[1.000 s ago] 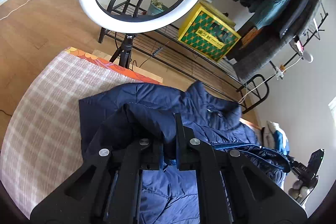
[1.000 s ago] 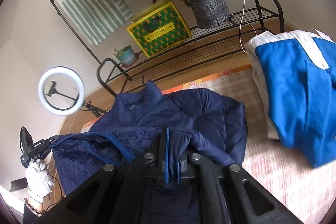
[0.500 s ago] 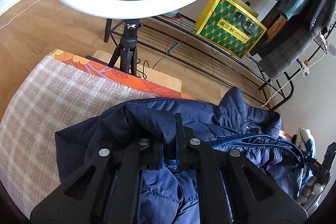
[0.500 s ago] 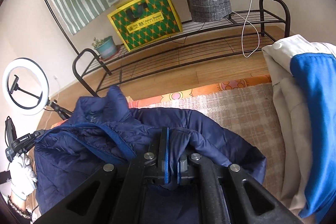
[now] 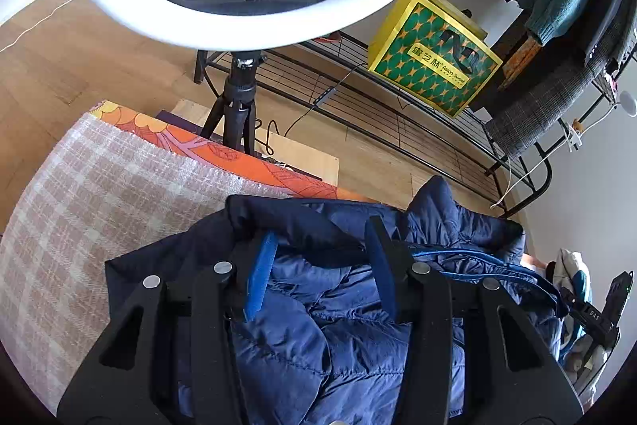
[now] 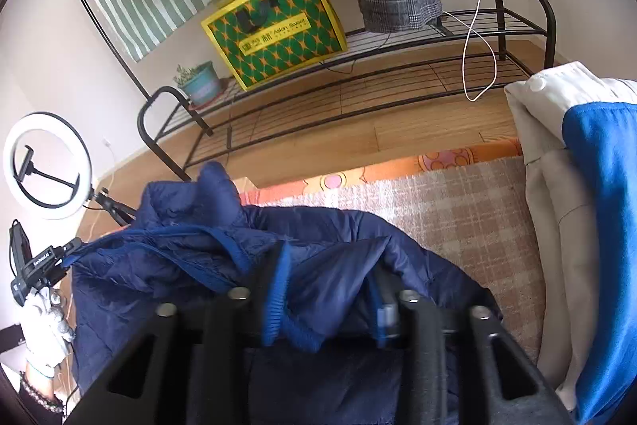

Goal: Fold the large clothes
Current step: 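Open both tools and release the folded jacket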

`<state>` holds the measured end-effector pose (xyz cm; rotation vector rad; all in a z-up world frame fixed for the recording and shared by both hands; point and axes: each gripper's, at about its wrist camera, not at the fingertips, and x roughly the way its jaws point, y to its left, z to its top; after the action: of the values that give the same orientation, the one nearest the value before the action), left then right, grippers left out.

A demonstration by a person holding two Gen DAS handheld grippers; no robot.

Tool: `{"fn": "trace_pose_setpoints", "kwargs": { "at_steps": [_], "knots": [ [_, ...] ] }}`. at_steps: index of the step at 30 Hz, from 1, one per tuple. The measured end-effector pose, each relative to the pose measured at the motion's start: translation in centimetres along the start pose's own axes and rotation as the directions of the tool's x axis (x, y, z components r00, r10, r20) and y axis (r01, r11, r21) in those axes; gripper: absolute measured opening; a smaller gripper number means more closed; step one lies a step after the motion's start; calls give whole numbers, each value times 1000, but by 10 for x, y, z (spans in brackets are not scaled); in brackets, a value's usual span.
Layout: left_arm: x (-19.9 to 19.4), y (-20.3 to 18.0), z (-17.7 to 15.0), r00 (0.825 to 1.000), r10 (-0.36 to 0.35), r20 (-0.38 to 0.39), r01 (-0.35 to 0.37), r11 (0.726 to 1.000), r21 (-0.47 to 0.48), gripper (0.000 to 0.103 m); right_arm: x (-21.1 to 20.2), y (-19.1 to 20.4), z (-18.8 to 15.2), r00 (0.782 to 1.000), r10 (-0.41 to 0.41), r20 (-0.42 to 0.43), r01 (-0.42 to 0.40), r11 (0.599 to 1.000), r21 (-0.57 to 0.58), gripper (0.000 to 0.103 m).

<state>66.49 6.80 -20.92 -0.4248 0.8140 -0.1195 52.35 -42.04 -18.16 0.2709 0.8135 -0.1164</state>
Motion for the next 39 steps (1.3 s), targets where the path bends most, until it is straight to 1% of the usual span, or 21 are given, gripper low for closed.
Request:
{"fn": "trace_pose_setpoints", "kwargs": {
  "at_steps": [1,2,3,5,7,8,9,11,12,15,18,21,24,26,27,29,30,33,35,37,39],
  "knots": [
    [-4,0,1,1000,-4,0,4,1000,6,47,-4,0,2,1000,-6,17,6,1000,-5,57],
    [-8,1,2,1000,-6,0,6,1000,10,50,-10,1,3,999,-19,38,20,1000,-11,73],
    [-13,2,3,1000,-3,3,3,1000,12,59,-16,0,6,997,-39,64,40,999,-16,80],
    [-26,5,3,1000,-4,23,4,1000,15,62,-30,-2,9,992,-61,107,64,998,-20,79],
    [-41,7,3,998,0,57,-4,998,55,62,-47,1,9,985,-74,156,82,995,-47,70],
    [-47,6,1,997,3,73,-9,997,75,62,-57,6,7,981,-58,187,73,994,-80,63],
    [-52,5,-2,997,2,76,-9,995,95,62,-62,12,4,980,-28,198,52,992,-117,60],
    [-49,-4,-13,1000,-12,29,7,984,176,60,-64,30,-1,983,6,185,32,978,-205,55],
    [-44,-10,-20,1000,-1,8,-1,975,224,55,-61,41,-5,985,7,170,37,967,-252,54],
    [-21,-25,-36,998,42,-43,-25,944,330,52,-42,65,-14,991,0,131,44,943,-330,54],
    [4,-29,-38,996,72,-58,-49,943,329,52,-14,76,-16,996,-10,90,40,939,-342,54],
    [30,-26,-30,981,191,-33,-171,931,322,52,15,76,-17,993,-100,63,115,936,-333,53],
    [47,-21,-26,961,278,19,-269,909,318,52,37,54,-23,975,-221,34,222,937,-269,52],
    [53,-20,-23,944,324,56,-325,894,309,52,45,37,-26,972,-235,9,232,952,-200,51],
    [54,-21,-22,936,349,48,-345,883,318,52,46,31,-27,973,-229,1,226,959,-173,51],
    [49,-24,-19,914,394,99,-405,861,307,52,43,28,-25,970,-242,-2,238,957,-164,53],
    [44,-23,-18,913,390,116,-407,862,303,52,41,30,-25,968,-252,-5,247,953,-174,55],
    [15,-34,-21,920,353,168,-390,863,322,52,23,33,-27,972,-237,9,233,951,-205,59],
    [-11,-49,-33,945,279,172,-324,879,351,52,3,31,-34,979,-200,31,202,959,-199,65],
    [-34,-70,-51,973,182,140,-223,894,389,52,-24,28,-48,986,-161,50,167,969,-182,69],
    [-46,-97,-70,989,114,95,-144,884,444,52,-45,25,-66,989,-138,44,144,974,-173,69]
  ]
}}
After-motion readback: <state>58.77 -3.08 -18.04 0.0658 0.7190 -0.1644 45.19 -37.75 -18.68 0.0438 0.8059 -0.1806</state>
